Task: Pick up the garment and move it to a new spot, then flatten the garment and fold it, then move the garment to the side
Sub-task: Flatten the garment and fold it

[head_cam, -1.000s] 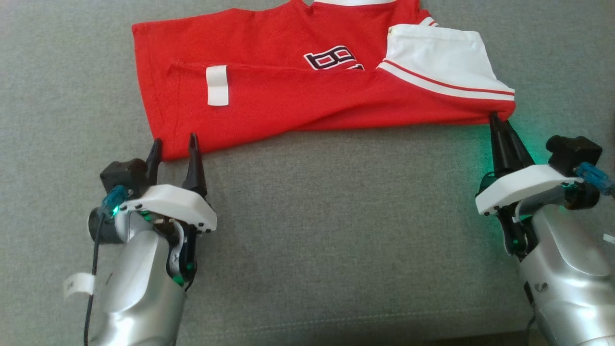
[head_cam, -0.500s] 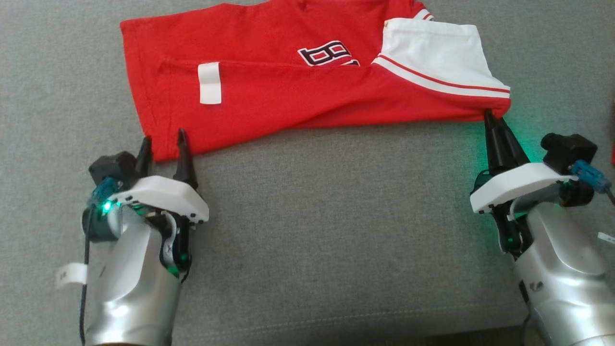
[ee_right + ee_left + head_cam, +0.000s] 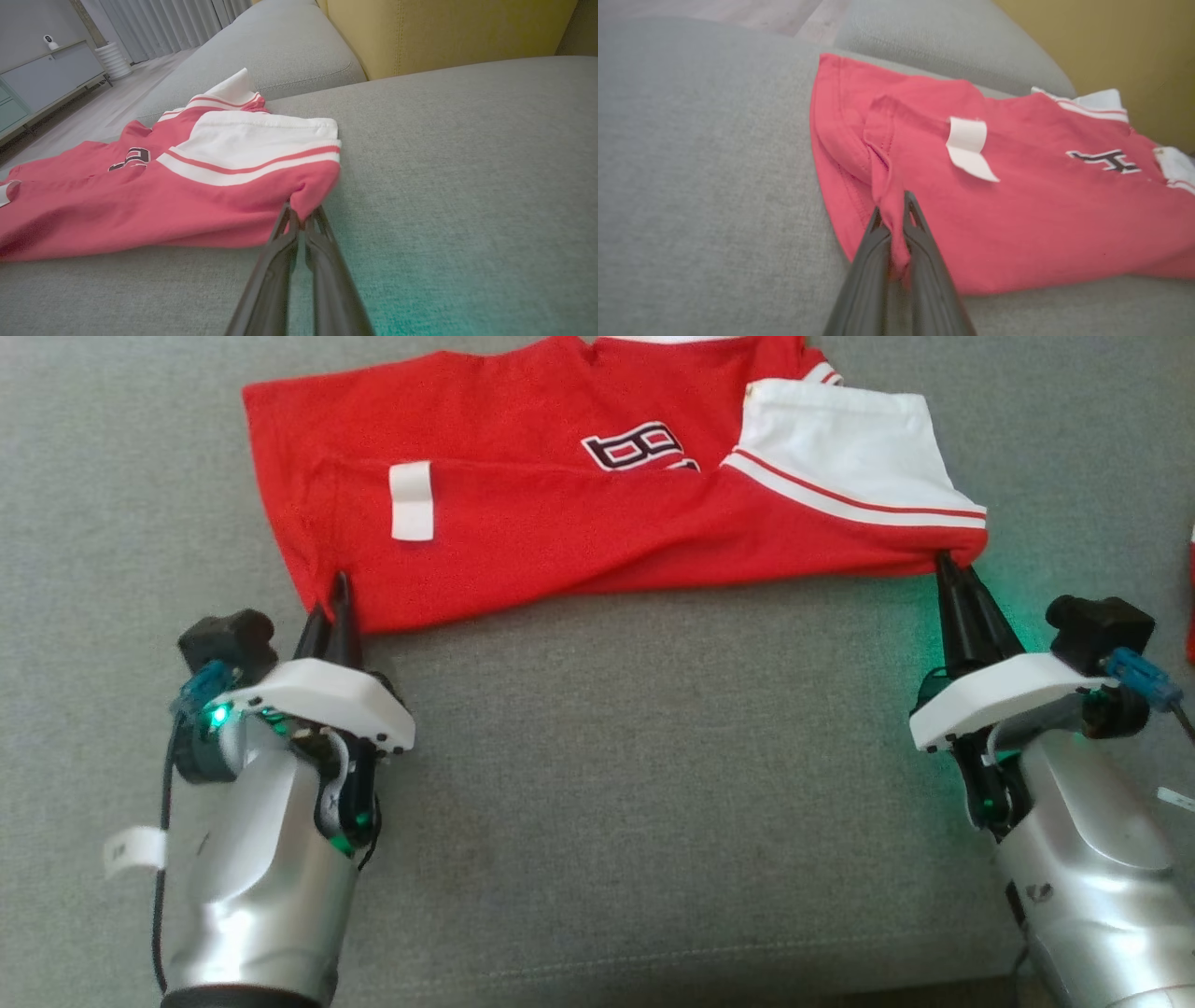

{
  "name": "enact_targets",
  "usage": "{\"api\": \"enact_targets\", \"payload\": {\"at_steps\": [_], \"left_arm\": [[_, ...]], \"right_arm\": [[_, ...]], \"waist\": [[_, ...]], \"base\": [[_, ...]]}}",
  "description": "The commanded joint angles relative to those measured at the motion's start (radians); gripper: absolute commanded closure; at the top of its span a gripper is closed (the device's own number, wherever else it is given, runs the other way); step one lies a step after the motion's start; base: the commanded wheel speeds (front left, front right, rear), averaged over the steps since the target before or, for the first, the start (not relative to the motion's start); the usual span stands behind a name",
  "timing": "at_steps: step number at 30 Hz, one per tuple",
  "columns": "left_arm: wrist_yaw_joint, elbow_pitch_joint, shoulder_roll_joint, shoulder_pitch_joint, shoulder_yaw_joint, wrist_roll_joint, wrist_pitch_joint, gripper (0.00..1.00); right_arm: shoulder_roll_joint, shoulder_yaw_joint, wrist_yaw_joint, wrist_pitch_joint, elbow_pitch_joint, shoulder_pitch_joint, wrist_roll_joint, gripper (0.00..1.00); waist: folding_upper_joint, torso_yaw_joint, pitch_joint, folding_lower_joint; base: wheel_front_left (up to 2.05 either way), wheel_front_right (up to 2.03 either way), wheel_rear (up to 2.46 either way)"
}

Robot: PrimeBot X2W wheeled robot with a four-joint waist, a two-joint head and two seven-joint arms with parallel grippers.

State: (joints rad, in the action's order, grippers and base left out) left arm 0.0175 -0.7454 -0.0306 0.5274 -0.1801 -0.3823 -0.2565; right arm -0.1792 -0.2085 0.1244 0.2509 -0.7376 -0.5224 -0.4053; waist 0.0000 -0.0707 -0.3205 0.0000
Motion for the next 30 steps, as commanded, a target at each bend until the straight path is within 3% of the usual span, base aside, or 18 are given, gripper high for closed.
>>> {"api": "enact_targets", "payload": {"at_steps": [1, 11, 22, 23, 24, 25, 26, 30], "left_arm": [[0.008, 0.053, -0.020, -0.009, 0.036, 0.006, -0.005, 1.00], [0.033, 0.224, -0.020, -0.200, 0.119, 0.019, -0.005, 1.00], [0.062, 0.243, -0.020, -0.394, 0.053, -0.055, -0.005, 1.00], [0.065, 0.242, -0.020, -0.400, 0.046, -0.058, -0.005, 0.91], [0.066, 0.237, -0.020, -0.403, 0.038, -0.056, -0.005, 0.50], [0.067, 0.233, -0.020, -0.403, 0.030, -0.051, -0.005, 0.00], [0.069, 0.232, -0.020, -0.398, 0.024, -0.042, -0.005, 0.00], [0.073, 0.228, -0.020, -0.364, 0.014, -0.007, -0.005, 0.00]], "right_arm": [[-0.006, -0.007, 0.006, 0.011, 0.022, -0.009, -0.006, 1.00], [-0.020, 0.012, 0.006, 0.011, 0.003, 0.059, -0.006, 1.00], [-0.049, -0.065, 0.006, -0.008, 0.028, 0.220, -0.065, 1.00], [-0.052, -0.067, 0.006, -0.013, 0.034, 0.231, -0.073, 1.00], [-0.054, -0.068, 0.006, -0.018, 0.041, 0.239, -0.079, 0.94], [-0.056, -0.068, 0.006, -0.022, 0.047, 0.243, -0.083, 0.17], [-0.057, -0.066, 0.006, -0.025, 0.052, 0.245, -0.086, 0.00], [-0.063, -0.053, 0.006, -0.026, 0.073, 0.230, -0.080, 0.00]], "waist": [[0.0000, 0.008, 0.013, 0.0000], [0.0000, 0.048, 0.123, 0.0000], [0.0000, 0.059, 0.242, 0.0000], [0.0000, 0.059, 0.244, 0.0000], [0.0000, 0.059, 0.245, 0.0000], [0.0000, 0.060, 0.244, 0.0000], [0.0000, 0.061, 0.241, 0.0000], [0.0000, 0.068, 0.228, 0.0000]], "base": [[0.00, 0.00, 0.00], [0.00, 0.00, 0.00], [0.00, 0.00, 0.00], [0.00, 0.00, 0.00], [0.00, 0.00, 0.00], [0.00, 0.00, 0.00], [0.00, 0.00, 0.00], [0.00, 0.00, 0.00]]}}
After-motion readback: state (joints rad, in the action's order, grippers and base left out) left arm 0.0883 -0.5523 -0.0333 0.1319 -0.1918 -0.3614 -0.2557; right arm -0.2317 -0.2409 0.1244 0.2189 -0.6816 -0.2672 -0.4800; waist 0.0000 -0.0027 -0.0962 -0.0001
